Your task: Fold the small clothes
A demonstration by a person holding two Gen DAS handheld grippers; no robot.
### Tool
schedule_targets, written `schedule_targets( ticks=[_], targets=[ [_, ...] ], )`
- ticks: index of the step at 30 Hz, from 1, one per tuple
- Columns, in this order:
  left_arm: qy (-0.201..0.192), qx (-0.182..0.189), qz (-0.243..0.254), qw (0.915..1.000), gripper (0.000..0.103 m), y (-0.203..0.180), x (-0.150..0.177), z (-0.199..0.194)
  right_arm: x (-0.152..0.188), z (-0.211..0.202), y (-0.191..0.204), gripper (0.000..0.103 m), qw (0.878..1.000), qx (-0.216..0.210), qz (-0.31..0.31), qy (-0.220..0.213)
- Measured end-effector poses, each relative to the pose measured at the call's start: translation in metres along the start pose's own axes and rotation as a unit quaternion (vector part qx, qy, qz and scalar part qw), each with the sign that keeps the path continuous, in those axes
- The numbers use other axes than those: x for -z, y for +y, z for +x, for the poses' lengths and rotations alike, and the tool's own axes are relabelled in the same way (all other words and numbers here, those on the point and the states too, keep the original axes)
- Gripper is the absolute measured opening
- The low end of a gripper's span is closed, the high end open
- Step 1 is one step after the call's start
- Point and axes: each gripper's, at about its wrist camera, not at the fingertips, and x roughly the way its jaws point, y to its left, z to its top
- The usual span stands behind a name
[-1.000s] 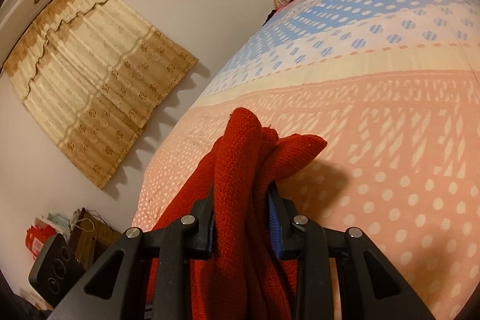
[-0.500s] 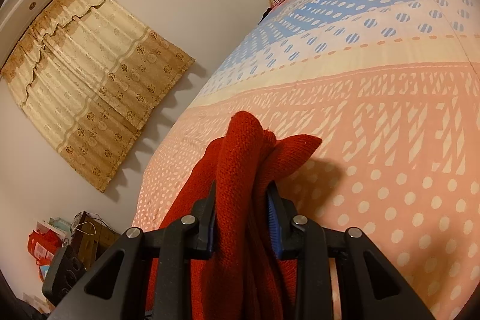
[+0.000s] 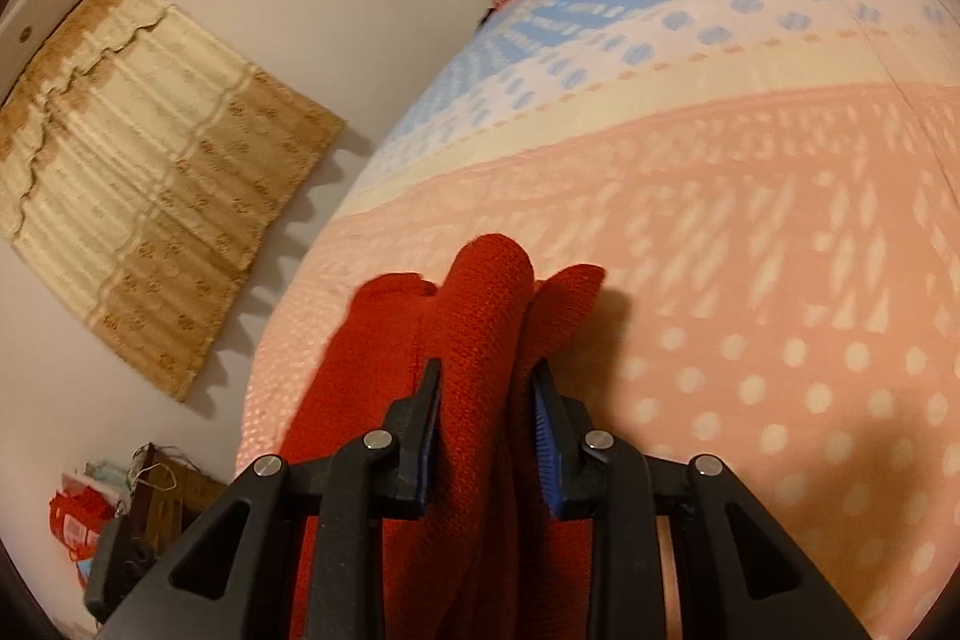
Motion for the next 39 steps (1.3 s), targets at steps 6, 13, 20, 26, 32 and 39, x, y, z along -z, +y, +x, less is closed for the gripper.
schedule_targets(
  ticks=[6,13,20,26,32,39],
  targets=[
    [-0.002,-0.012,0.022,0.9997,0.072,-0.009,-0.002,-0.013,0.006,-0.002,-0.013,0.028,1.000,0.006,0.008,0.003],
    [-0.059,-0.045,0.042,0.9964,0.091,-0.003,-0.013,-0.043,0.014,-0.019,-0.014,0.028,1.000,0.020,0.001,-0.011],
    [-0.078,-0.098,0.010,0.9921,0.092,0.034,-0.024,-0.020,0.028,-0.062,0.040,0.036,0.996,0.008,-0.069,-0.057],
    [-0.065,-0.110,-0.034,0.9912,0.095,0.059,-0.029,0.012,0.057,-0.053,0.087,0.037,0.990,-0.035,-0.140,-0.004],
    [-0.065,-0.117,-0.017,0.9909,0.096,0.048,-0.014,0.018,0.086,-0.040,0.064,0.037,0.989,0.028,-0.140,0.025],
    [-0.075,-0.116,-0.031,0.9899,0.101,0.049,-0.009,0.019,0.105,-0.052,0.045,0.037,0.992,0.024,-0.120,0.009]
  ],
)
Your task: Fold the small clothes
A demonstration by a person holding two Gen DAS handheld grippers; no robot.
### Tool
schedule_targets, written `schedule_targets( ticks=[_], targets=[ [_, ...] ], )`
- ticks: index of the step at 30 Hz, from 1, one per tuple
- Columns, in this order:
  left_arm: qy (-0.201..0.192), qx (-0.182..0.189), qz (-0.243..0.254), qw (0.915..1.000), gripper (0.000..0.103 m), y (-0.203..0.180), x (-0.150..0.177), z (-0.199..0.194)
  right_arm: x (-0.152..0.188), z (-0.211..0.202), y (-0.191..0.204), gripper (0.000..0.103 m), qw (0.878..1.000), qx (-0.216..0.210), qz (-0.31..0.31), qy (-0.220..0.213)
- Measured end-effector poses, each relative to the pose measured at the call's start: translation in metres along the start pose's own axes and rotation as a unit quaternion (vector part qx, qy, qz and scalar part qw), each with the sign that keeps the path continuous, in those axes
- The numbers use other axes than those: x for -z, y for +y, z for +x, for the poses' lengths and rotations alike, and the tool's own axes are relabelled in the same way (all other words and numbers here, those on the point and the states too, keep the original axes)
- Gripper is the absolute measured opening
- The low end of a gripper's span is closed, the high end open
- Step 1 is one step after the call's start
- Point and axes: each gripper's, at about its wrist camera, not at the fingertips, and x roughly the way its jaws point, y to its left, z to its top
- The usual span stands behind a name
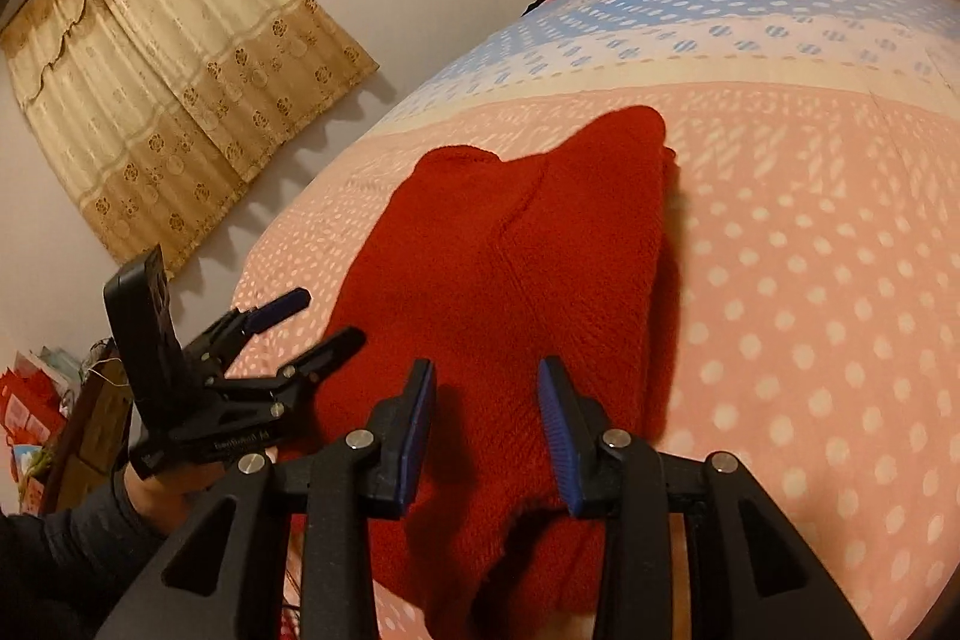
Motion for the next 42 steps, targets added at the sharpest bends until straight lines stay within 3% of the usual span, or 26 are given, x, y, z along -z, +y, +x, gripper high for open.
schedule_targets(
  ticks=[6,12,16,20,42],
  targets=[
    [0.000,-0.006,0.020,0.9998,0.101,-0.007,-0.008,-0.019,0.001,-0.010,0.007,0.037,1.000,0.005,0.016,-0.023],
    [-0.041,0.017,0.028,0.9986,0.101,-0.017,-0.025,-0.056,0.005,-0.045,0.043,0.037,0.993,0.087,-0.032,-0.069],
    [-0.067,0.025,0.030,0.9970,0.101,-0.019,-0.035,-0.078,0.000,-0.068,0.076,0.041,0.981,0.132,-0.091,-0.107],
    [-0.083,0.027,0.029,0.9958,0.103,-0.018,-0.042,-0.091,-0.001,-0.084,0.095,0.054,0.975,0.134,-0.117,-0.133],
    [-0.088,0.023,0.024,0.9956,0.103,-0.019,-0.044,-0.096,-0.005,-0.096,0.096,0.055,0.971,0.151,-0.113,-0.147]
  ],
)
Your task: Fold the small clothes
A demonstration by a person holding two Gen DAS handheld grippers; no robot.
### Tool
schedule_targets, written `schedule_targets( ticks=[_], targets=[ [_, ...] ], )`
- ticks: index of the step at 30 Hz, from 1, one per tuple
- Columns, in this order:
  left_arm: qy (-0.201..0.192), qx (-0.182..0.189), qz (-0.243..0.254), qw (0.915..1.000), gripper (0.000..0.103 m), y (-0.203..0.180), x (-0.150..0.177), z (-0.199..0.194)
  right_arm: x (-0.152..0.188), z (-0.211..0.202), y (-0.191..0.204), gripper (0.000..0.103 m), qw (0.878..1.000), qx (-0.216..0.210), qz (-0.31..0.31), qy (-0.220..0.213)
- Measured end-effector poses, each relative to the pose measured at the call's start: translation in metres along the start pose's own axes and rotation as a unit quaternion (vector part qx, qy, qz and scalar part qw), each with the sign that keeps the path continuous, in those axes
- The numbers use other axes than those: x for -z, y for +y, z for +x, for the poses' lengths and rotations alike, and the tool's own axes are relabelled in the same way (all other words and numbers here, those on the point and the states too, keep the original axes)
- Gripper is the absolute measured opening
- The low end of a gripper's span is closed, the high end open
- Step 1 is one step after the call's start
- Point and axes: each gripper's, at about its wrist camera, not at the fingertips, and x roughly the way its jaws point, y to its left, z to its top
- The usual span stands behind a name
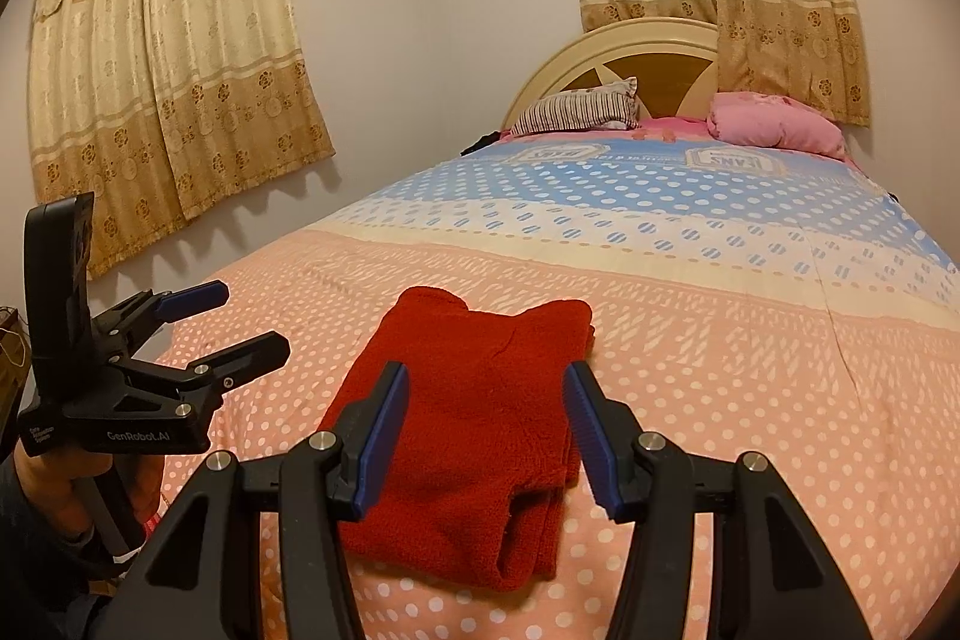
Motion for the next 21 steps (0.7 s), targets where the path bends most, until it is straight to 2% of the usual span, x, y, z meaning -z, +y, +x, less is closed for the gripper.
schedule_targets(
  ticks=[21],
  targets=[
    [0.001,-0.001,0.000,1.0000,0.103,-0.0003,0.0008,-0.0016,-0.0013,-0.0007,0.0031,0.055,1.000,-0.004,0.001,0.007]
  ],
)
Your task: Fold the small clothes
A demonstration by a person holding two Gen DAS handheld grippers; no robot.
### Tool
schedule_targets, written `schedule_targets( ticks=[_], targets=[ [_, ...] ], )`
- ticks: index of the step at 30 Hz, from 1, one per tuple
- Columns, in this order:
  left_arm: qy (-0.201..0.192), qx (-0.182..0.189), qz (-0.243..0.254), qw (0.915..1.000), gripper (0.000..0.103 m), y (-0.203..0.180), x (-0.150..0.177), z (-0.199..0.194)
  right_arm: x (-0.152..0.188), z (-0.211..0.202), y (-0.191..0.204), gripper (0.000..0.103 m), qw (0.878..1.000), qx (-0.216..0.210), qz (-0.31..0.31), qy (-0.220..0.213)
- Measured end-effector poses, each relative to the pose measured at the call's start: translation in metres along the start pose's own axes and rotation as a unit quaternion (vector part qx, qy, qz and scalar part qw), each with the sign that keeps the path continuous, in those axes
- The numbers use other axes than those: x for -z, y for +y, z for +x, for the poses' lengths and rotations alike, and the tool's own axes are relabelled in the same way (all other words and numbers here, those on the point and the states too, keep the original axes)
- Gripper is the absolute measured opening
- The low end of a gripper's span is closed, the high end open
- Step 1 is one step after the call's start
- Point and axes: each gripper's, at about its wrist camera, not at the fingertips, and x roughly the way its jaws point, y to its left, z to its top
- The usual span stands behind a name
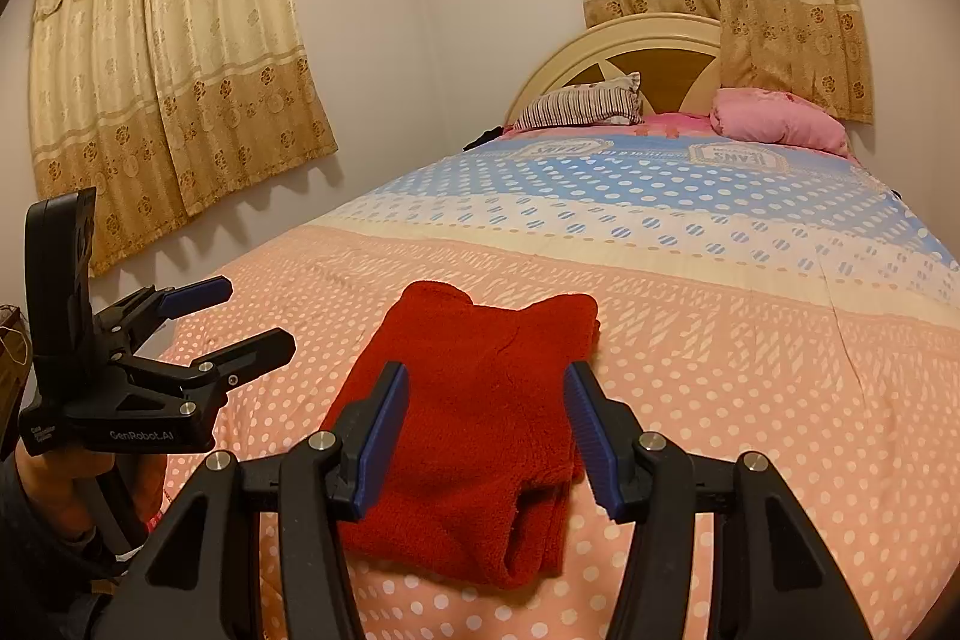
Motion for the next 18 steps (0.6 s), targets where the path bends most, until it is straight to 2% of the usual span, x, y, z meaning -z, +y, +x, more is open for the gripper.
schedule_targets(
  ticks=[18],
  targets=[
    [0.002,0.000,0.001,1.0000,0.103,-0.0011,0.0017,-0.0002,0.0012,0.0010,0.0026,0.055,1.000,-0.002,0.000,0.003]
  ],
)
